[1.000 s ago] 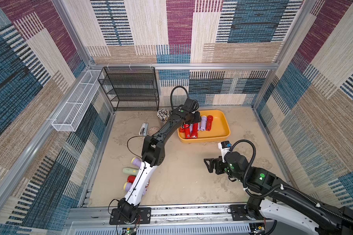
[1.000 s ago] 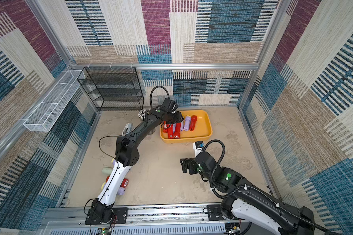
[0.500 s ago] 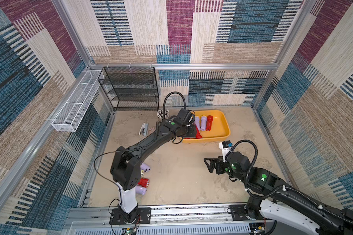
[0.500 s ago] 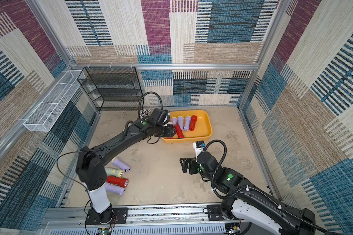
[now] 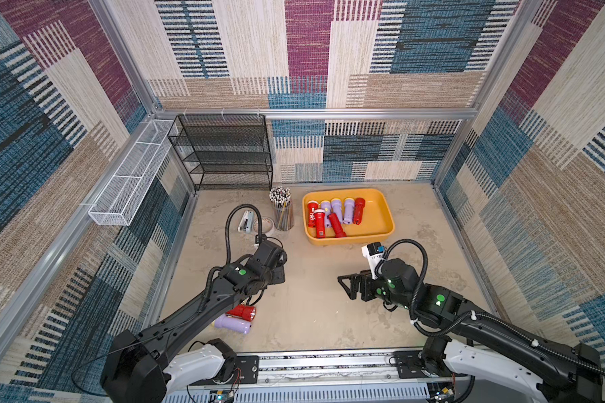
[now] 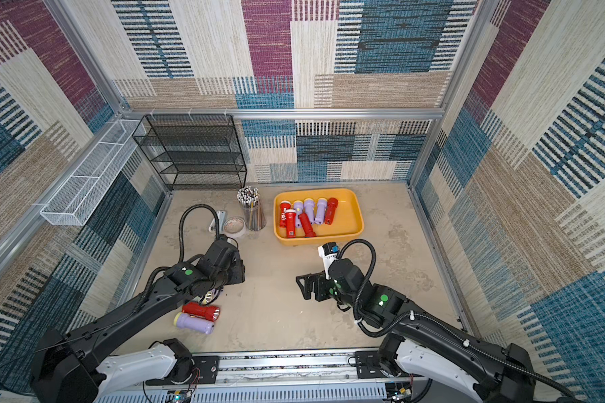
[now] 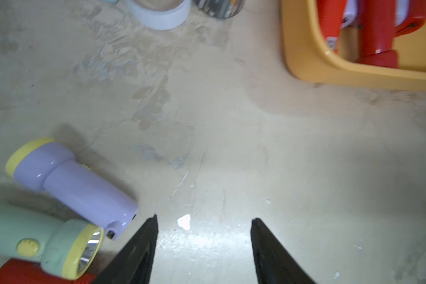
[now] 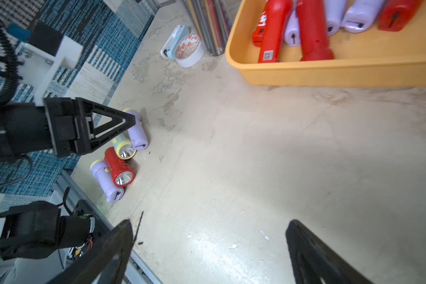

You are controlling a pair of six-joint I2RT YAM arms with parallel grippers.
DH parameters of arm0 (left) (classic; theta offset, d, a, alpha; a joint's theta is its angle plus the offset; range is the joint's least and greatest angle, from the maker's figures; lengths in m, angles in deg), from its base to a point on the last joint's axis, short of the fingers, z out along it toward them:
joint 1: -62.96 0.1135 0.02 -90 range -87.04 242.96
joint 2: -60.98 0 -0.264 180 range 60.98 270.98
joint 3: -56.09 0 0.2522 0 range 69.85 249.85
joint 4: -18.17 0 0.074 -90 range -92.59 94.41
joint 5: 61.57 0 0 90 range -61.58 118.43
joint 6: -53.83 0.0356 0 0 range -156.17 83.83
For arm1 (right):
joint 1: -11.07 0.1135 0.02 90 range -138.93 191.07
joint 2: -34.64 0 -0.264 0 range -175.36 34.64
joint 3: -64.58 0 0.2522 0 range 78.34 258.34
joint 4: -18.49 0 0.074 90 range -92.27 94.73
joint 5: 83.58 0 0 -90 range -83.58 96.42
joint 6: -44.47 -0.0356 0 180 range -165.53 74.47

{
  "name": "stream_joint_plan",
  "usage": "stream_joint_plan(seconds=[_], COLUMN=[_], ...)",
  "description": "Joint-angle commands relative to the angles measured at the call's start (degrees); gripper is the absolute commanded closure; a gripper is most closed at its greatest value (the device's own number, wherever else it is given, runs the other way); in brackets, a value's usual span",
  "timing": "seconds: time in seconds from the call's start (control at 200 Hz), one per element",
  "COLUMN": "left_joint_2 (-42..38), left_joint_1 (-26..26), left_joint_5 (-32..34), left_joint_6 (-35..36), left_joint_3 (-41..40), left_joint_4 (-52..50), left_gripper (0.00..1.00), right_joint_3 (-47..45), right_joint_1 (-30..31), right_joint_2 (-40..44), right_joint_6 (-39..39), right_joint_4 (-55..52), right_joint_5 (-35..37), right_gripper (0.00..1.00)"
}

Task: Put the flashlights into the storage boxes
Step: Pick up the flashlight from the center of the board.

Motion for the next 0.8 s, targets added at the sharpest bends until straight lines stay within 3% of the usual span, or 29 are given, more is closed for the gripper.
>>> stream_joint_plan(seconds=[0.0, 0.351, 0.796], left_joint_2=[-1.5, -1.8, 1.8], left_joint_1=[2.8, 14.9, 20.7], left_joint_5=[0.9, -3.9, -7.5], left_joint_6=[-2.7, 0.5, 1.5], left_joint_3=[-2.4, -3.6, -6.0], left_joint_4=[-0.9, -0.6, 1.8], left_gripper=[0.34, 0.35, 0.37], right_joint_3=[0.7, 1.7, 8.7], right_joint_1=[3.7, 12.0, 13.3], right_joint_2=[-3.4, -12.8, -24.9], right_joint_6=[-1.0, -1.8, 3.1], right_joint_4=[4.3, 13.3, 18.1], right_joint_5=[-1.2, -2.6, -5.2], right_gripper=[0.0, 0.0, 0.0])
